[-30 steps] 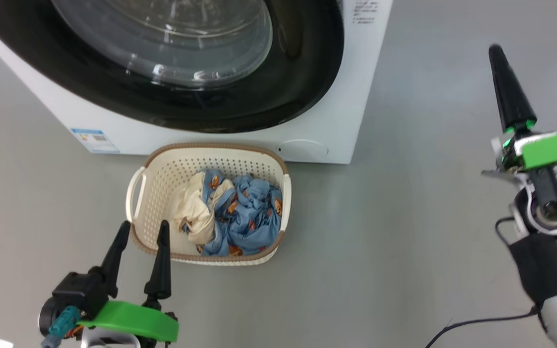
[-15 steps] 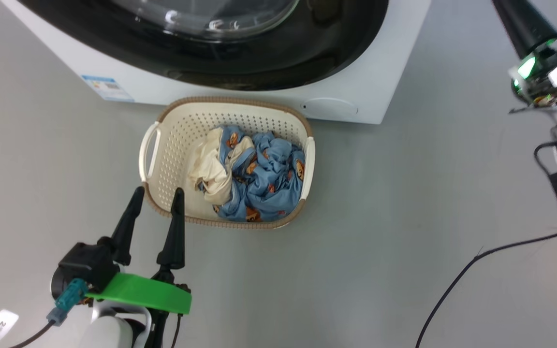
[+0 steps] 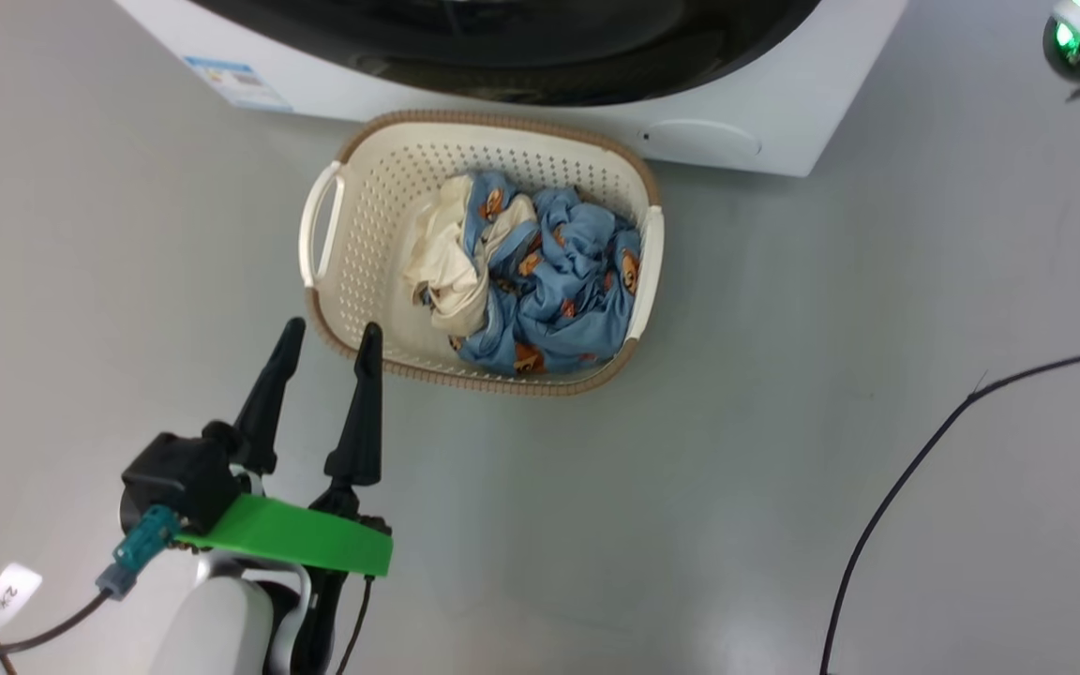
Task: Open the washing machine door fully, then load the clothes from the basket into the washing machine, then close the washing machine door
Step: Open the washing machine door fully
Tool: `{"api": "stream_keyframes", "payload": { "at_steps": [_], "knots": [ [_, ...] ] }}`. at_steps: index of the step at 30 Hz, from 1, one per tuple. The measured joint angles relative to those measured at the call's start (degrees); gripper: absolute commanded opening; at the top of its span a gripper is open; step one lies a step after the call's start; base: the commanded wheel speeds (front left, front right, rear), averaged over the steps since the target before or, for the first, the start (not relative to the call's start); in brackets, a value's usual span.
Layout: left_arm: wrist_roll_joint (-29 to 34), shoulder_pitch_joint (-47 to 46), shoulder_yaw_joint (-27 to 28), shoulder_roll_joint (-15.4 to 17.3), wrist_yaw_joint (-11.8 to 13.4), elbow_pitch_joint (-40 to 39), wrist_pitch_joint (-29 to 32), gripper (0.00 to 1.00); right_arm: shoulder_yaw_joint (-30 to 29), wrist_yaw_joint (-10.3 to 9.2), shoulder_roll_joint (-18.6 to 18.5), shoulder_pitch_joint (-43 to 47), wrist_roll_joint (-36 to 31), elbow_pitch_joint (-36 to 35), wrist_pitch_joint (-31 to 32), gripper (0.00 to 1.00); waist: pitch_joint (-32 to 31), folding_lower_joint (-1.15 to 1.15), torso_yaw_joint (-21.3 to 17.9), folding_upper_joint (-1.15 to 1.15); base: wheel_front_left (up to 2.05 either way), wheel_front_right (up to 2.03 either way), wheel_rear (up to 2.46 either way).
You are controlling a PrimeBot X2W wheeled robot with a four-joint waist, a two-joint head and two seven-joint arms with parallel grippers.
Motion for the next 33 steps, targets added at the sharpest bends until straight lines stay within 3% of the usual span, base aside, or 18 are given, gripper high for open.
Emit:
{"api": "stream_keyframes", "payload": {
  "at_steps": [15, 33],
  "knots": [
    [-1.9, -3.0, -1.6, -0.3, 0.0, -0.7, 0.0, 1.00, 1.2, 0.00, 0.4, -9.9, -3.3, 4.3, 3.6, 0.00, 5.2, 0.00, 3.3, 0.00, 0.00, 0.00, 0.00],
    [-3.9, -3.8, -1.8, -0.7, 0.0, -1.5, 0.0, 1.00, 2.3, 0.00, 0.7, -13.2, -5.7, 5.9, 5.2, 0.00, 7.1, 0.00, 5.1, 0.00, 0.00, 0.00, 0.00]
  ]
}}
